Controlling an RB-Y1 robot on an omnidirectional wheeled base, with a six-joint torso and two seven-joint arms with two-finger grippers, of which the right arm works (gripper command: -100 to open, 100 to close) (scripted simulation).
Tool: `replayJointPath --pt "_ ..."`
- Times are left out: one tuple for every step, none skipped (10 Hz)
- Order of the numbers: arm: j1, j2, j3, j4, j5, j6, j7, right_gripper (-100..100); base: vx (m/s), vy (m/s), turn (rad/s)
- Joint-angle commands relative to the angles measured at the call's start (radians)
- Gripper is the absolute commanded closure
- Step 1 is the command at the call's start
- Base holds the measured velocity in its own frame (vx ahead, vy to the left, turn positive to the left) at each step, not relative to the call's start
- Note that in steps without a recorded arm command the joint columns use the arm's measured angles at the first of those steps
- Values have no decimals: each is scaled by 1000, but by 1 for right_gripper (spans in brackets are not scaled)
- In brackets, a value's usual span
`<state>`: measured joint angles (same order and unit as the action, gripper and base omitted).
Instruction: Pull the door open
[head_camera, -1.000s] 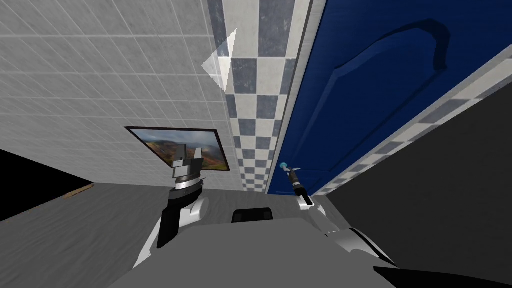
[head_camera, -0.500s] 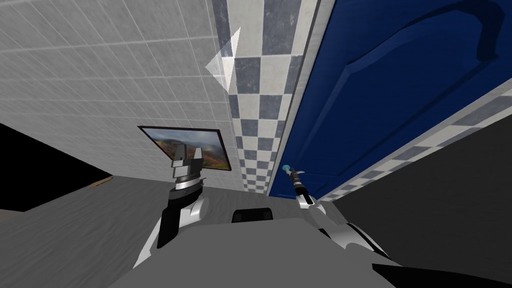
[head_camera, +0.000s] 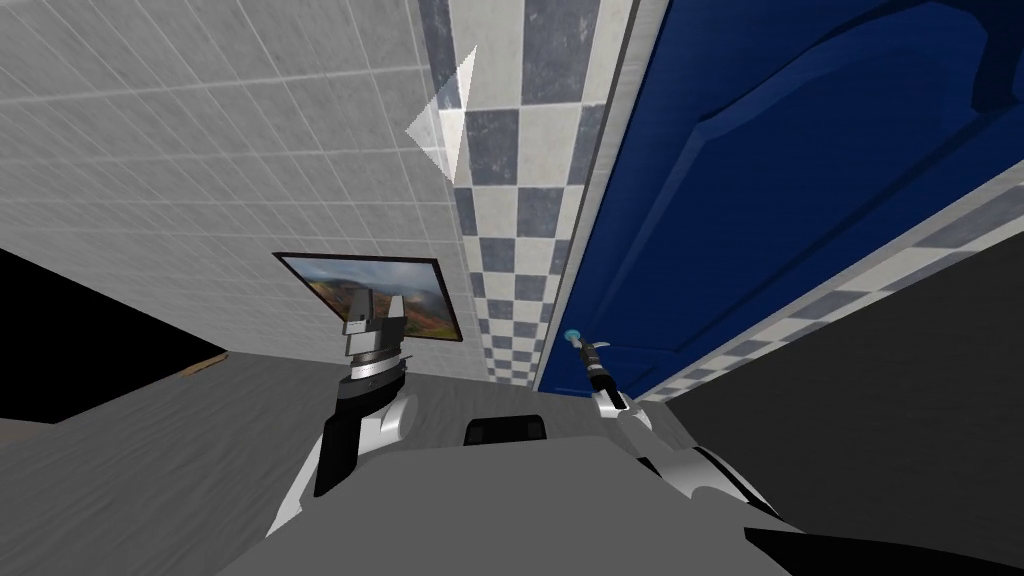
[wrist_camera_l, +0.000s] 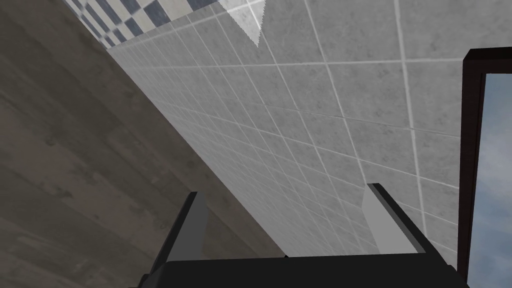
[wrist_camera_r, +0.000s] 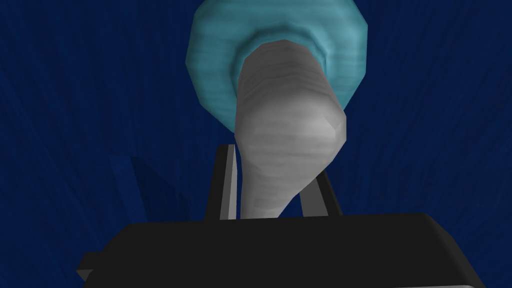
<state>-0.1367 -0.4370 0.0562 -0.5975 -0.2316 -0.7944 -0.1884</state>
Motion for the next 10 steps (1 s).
replayJointPath --pt "-2 -1 0 -2 1 -2 2 100 0 0 0" --pt "-2 -1 0 -2 1 -2 2 100 0 0 0" --pt "7 -10 14 -4 6 -9 -15 100 -92 -11 69" --pt "9 -13 18 -6 7 -12 -19 100 -139 -31 75" --pt "14 -21 29 -9 11 -19 -30 100 -167 -57 73" --pt "20 -29 40 -13 16 -27 -42 100 -207 -86 101" --pt "26 -38 52 -17 21 -35 -55 100 -210 -47 111" --pt "32 -46 64 -21 26 -43 -68 100 -210 -52 81" --pt "37 -55 76 -25 30 -51 -80 100 -220 -69 90" --pt "43 -62 87 -28 34 -58 -91 100 -219 -66 99"
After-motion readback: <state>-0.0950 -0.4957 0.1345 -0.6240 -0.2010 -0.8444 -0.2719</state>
